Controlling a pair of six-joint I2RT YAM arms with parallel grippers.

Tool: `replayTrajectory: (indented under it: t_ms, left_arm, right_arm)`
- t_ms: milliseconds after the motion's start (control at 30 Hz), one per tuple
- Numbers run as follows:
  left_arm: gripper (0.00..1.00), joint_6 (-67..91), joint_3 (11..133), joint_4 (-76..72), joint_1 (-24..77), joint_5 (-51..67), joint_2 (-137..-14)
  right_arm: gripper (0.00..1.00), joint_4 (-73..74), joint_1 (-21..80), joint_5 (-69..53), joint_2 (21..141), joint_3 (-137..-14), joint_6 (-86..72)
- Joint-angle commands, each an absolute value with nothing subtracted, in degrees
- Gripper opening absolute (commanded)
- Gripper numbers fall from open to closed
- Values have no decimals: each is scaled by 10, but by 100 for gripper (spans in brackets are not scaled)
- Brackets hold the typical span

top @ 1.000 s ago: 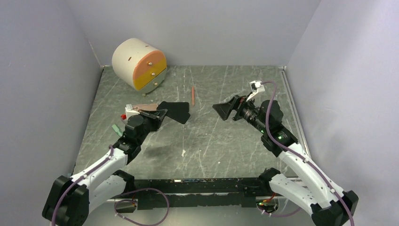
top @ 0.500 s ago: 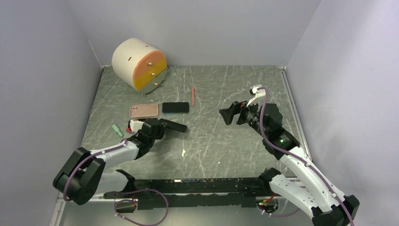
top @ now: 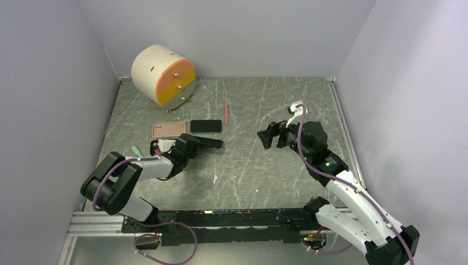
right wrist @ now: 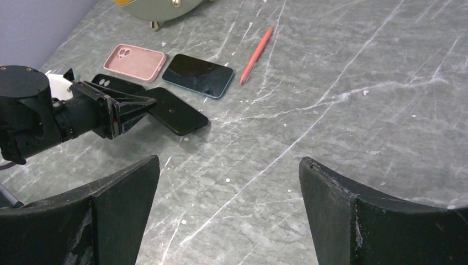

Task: Take the phone out of the phone case
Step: Place the phone at the center of the board.

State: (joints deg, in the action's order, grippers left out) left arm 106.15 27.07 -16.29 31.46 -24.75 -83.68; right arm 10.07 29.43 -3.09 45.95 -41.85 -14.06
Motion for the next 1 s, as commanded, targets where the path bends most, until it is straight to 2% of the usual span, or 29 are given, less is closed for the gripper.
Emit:
replayTrajectory:
  t_ms: [0,267,633,800,967]
  left_arm:
    - [24,1096,284,-168,322,-267,-847]
    - [39,1107,269,-106,334,-259,-805]
    - [66,1071,294,81,377,-224,-712]
    - [73,1005,341,105,388,-168,-744]
    - [78,969,374,59,392,-138,-802]
  right_arm:
    - [99,88,293,-16,457,-424,-121]
    - [99,89,293,-15,464,-428,-119]
    - [99,93,293,-10,460,-428,-117]
    - [99,100,292,-2,455,-431,-114]
    - [99,109,293,-2,452,-436,-118]
